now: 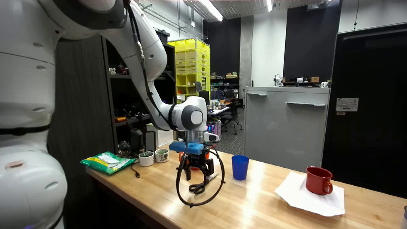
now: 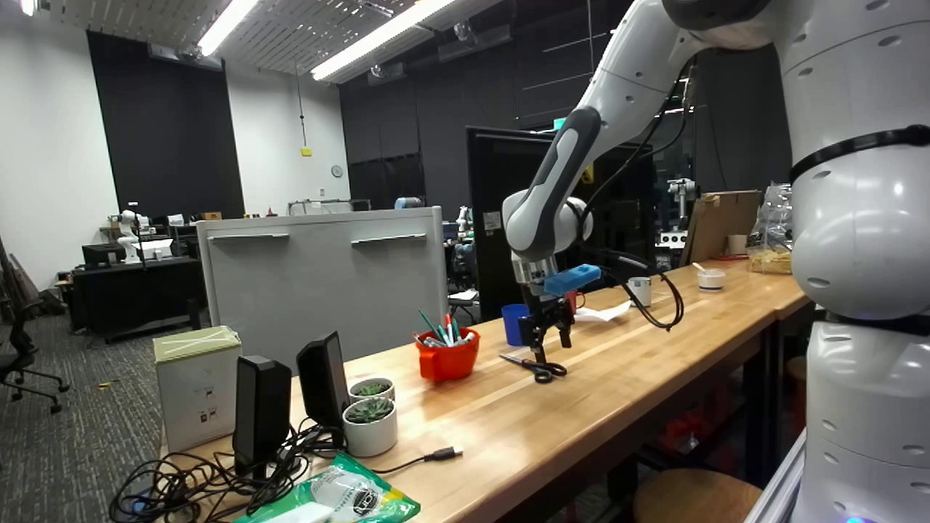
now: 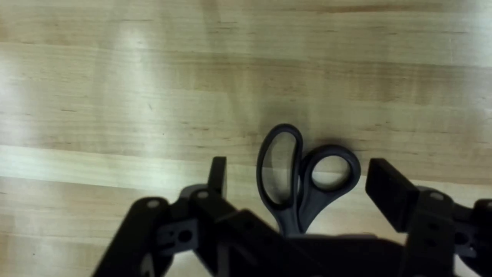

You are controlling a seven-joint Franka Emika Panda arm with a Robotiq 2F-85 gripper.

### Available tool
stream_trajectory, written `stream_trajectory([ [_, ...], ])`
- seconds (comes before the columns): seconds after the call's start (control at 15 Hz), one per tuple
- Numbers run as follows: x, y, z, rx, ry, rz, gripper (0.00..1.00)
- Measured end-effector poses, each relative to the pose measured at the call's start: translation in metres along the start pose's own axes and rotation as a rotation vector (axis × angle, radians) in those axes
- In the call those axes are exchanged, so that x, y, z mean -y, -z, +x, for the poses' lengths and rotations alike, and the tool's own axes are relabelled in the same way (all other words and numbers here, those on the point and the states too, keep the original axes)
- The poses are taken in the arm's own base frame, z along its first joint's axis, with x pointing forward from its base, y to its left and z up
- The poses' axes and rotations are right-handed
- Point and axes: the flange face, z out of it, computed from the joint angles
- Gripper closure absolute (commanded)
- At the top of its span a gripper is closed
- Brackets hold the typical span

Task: Open and close the scissors

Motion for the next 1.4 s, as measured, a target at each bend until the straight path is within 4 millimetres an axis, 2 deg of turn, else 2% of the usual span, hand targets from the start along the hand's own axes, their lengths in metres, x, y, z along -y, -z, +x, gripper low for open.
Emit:
stream_trajectory([
  [0.07, 0.0, -0.002, 0.0, 0.003, 0.0, 0.0, 0.34],
  [0.13, 0.001, -0.003, 0.0, 0.006, 0.0, 0.0, 0.3],
  [0.33, 0.001, -0.007, 0.001, 0.013, 0.001, -0.001, 0.28],
  [0.4, 0.001, -0.008, 0.001, 0.015, 0.002, -0.001, 0.34],
  [0.47, 0.001, -0.009, 0.001, 0.017, 0.002, -0.001, 0.32],
  [0.87, 0.004, -0.016, 0.003, 0.03, 0.008, -0.002, 0.46],
  [1.4, 0.006, -0.022, 0.005, 0.042, 0.012, -0.003, 0.43],
])
